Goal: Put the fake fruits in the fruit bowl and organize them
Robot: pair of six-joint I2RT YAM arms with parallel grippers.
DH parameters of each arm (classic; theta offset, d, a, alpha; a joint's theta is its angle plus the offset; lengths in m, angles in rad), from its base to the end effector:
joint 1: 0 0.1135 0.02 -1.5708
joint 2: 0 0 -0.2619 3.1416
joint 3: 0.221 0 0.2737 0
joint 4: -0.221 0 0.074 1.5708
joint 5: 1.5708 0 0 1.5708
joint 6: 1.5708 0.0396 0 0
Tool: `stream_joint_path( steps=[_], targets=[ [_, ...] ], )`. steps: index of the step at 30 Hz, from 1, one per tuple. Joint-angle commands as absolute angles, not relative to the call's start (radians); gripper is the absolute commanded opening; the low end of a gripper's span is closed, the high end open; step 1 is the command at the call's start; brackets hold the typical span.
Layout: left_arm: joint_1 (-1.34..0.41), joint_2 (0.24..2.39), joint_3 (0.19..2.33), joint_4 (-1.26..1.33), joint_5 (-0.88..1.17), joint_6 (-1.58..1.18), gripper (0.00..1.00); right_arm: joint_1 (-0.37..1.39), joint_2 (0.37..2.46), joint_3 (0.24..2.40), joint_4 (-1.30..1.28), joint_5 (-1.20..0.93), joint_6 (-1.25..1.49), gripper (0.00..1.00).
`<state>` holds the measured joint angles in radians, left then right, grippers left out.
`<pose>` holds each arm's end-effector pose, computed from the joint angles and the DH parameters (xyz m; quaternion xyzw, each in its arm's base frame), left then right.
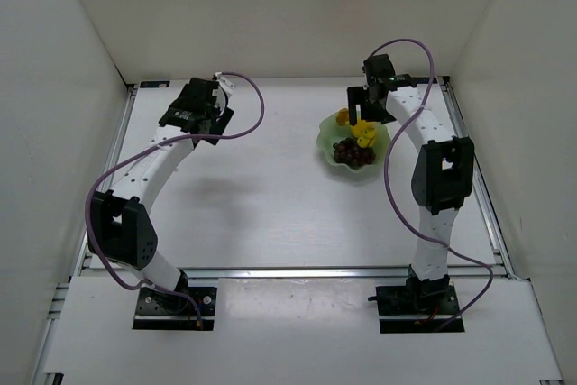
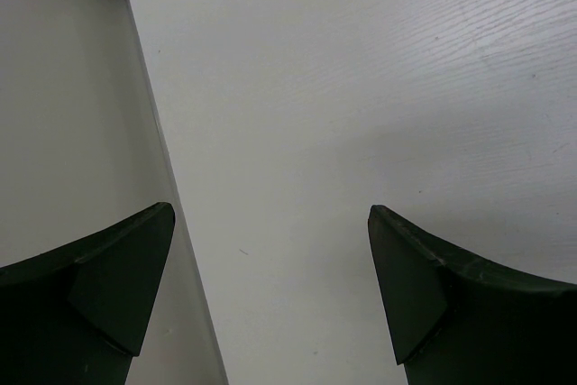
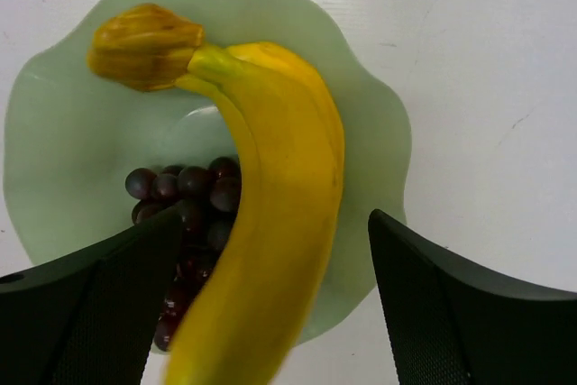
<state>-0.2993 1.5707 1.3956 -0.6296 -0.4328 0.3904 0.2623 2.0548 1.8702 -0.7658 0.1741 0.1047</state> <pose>0.3581 -0.0931 0.3087 0.2307 0.8797 0.2156 0.3556 0.4664 0.1181 0.2633 -0.0482 0.9478 -0.0259 0.3141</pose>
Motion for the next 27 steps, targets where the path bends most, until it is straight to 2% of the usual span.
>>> stream_joint_path(
  steps=[1, 4, 8, 11, 15, 17, 18, 19, 21, 24, 27],
  targets=[
    [-0.296, 1.545, 1.422, -0.637, -0.420, 0.374, 0.99, 0.265, 1.987, 1.888, -0.784, 0.158, 0.115, 0.92],
    [-0.296, 1.545, 1.422, -0.646, -0.420, 0.374, 0.99, 0.256, 1.898, 1.888, -0.762, 0.170, 0.162, 1.00],
    [-0.265, 1.545, 1.422, -0.646, -0.420, 0.353, 0.99, 0.210, 1.734, 1.804, -0.721, 0.147, 0.259, 1.00],
    [-0.209, 1.525, 1.395, -0.646, -0.431, 0.318, 0.99, 0.120, 1.586, 1.636, -0.681, 0.095, 0.343, 1.00],
    [-0.095, 1.500, 1.316, -0.655, -0.440, 0.194, 0.99, -0.087, 1.430, 1.393, -0.658, -0.007, 0.423, 1.00],
    [-0.039, 1.473, 1.292, -0.666, -0.405, 0.149, 0.99, -0.167, 1.396, 1.288, -0.649, -0.078, 0.455, 1.00],
    [0.028, 1.460, 1.269, -0.676, -0.340, 0.106, 0.99, -0.248, 1.387, 1.188, -0.634, -0.124, 0.456, 1.00],
    [0.066, 1.447, 1.256, -0.686, -0.292, 0.089, 0.99, -0.288, 1.387, 1.146, -0.634, -0.217, 0.483, 1.00],
    [0.168, 1.407, 1.209, -0.686, -0.145, 0.055, 0.99, -0.391, 1.397, 1.076, -0.634, -0.273, 0.512, 1.00],
    [0.265, 1.378, 1.154, -0.686, -0.080, 0.016, 0.99, -0.442, 1.411, 0.993, -0.612, -0.287, 0.534, 1.00],
    [0.308, 1.368, 1.131, -0.686, -0.101, 0.002, 0.99, -0.442, 1.381, 0.963, -0.583, -0.278, 0.543, 1.00]
  ],
)
